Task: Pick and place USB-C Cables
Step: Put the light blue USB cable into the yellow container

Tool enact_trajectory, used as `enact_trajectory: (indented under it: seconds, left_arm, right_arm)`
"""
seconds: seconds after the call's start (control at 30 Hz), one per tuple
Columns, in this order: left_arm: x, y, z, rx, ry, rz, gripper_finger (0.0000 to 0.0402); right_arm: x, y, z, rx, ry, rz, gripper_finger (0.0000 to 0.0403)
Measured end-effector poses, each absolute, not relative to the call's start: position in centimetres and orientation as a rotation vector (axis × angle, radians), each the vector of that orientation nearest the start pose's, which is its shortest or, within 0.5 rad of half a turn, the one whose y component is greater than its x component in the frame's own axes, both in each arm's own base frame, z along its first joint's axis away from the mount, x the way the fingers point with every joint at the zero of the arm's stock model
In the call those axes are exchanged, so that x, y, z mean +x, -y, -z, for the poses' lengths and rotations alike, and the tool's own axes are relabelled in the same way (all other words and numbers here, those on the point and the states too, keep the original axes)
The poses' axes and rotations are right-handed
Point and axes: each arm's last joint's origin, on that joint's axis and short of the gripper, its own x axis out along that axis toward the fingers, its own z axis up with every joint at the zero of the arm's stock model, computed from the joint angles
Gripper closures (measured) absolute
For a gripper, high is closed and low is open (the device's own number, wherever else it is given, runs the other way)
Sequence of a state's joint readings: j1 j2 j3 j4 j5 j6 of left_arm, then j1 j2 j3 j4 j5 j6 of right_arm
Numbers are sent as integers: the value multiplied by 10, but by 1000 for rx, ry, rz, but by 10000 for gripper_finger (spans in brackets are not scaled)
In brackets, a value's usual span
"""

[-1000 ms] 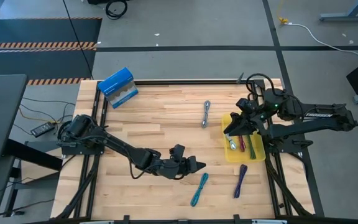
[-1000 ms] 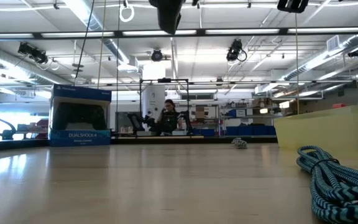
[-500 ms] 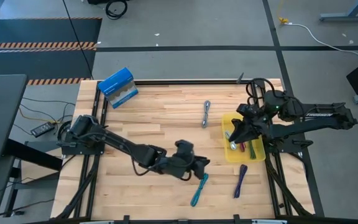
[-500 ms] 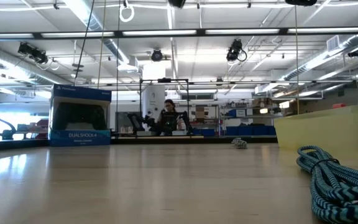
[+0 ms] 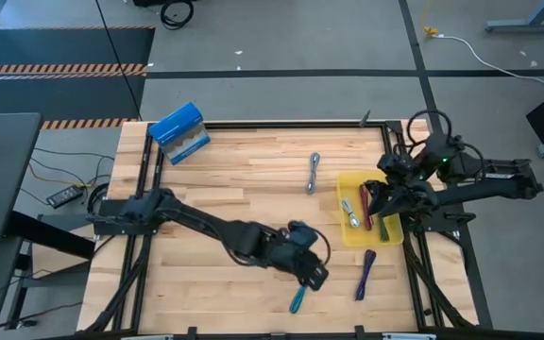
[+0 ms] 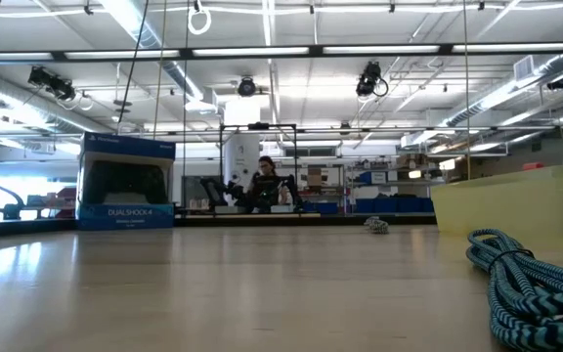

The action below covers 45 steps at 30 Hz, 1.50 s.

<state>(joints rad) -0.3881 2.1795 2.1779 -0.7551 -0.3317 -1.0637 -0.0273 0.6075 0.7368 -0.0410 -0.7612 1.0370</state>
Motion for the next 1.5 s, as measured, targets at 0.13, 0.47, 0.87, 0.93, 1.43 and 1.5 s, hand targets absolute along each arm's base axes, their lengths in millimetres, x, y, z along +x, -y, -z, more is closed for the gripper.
enact_trajectory:
  seconds: [0.13, 0.47, 0.87, 0.93, 1.43, 1.5]
  left_arm:
    - [464, 185, -281, -795, -742, -317, 297]
    - [488, 206, -213, -892, -829, -319, 297]
    - [483, 202, -177, -836, -965, -454, 297]
    - [484, 202, -170, -828, -975, -463, 297]
    - [483, 201, -145, -841, -1064, -518, 312]
    - [482, 198, -145, -849, -1097, -518, 333]
  right_arm:
    - [124, -16, -353, 953, -301, -702, 213]
    - [129, -16, -332, 976, -480, -602, 213]
    - [128, -16, -329, 969, -498, -594, 213]
    - [128, -16, -329, 971, -498, -594, 213]
    - [128, -16, -328, 1025, -529, -583, 213]
    - [128, -16, -328, 1025, -529, -583, 213]
